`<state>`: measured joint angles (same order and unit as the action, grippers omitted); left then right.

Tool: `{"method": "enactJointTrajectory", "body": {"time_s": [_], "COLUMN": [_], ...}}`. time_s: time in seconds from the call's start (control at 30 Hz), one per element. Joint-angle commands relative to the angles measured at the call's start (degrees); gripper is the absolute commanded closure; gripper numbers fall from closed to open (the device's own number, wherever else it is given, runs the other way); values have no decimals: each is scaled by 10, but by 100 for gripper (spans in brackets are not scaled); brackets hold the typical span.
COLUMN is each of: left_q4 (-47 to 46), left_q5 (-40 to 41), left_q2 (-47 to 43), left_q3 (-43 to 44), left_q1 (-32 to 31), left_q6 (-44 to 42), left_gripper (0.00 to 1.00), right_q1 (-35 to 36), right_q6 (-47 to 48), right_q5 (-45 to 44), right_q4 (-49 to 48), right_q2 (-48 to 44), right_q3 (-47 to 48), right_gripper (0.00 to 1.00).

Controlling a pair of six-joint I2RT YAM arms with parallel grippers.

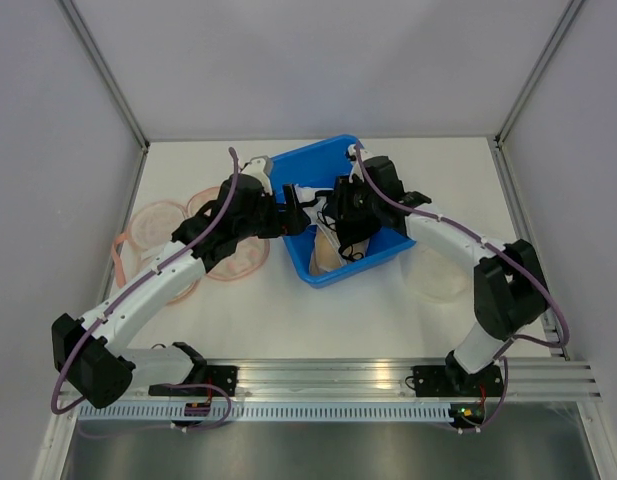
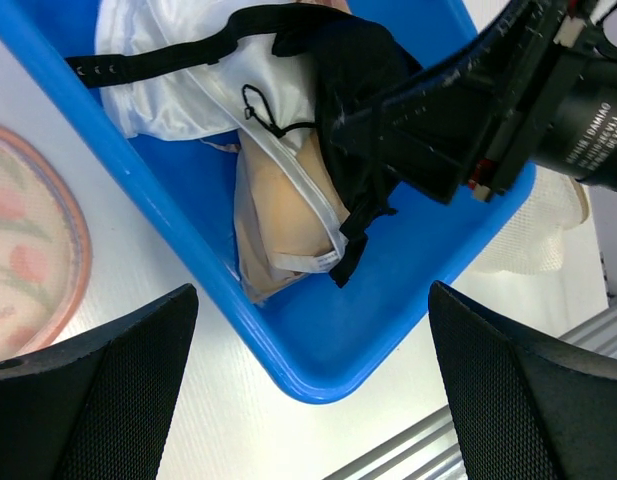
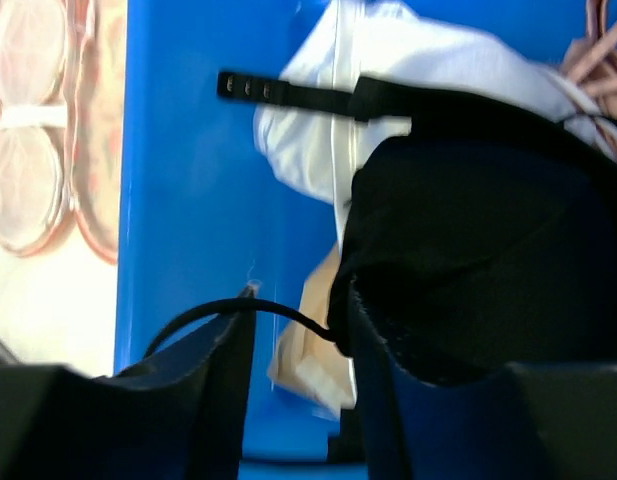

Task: Unzip the laundry bag and remove the bra
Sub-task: Place the bra in the bin.

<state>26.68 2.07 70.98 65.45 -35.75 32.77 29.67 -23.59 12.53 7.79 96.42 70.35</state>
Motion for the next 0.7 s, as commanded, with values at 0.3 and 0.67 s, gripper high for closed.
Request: {"method": "enactJointTrajectory", "body": {"time_s": [0.3,0.67], "left_q4": [-57,-64], "left_q5": [-70,-94], "left_q2": [-9,-32], "left_q3": [-12,-29], "left_q1": [2,2], "left_q6": [15,24], "left_gripper": [1,1], "right_q1": [0,40], "right_q6": [43,-37], "right_q5": [-27,-35], "right_q4": [203,64], "right_q2": [-147,-115], "right_q3": [42,-66], "right_gripper": [48,51]}}
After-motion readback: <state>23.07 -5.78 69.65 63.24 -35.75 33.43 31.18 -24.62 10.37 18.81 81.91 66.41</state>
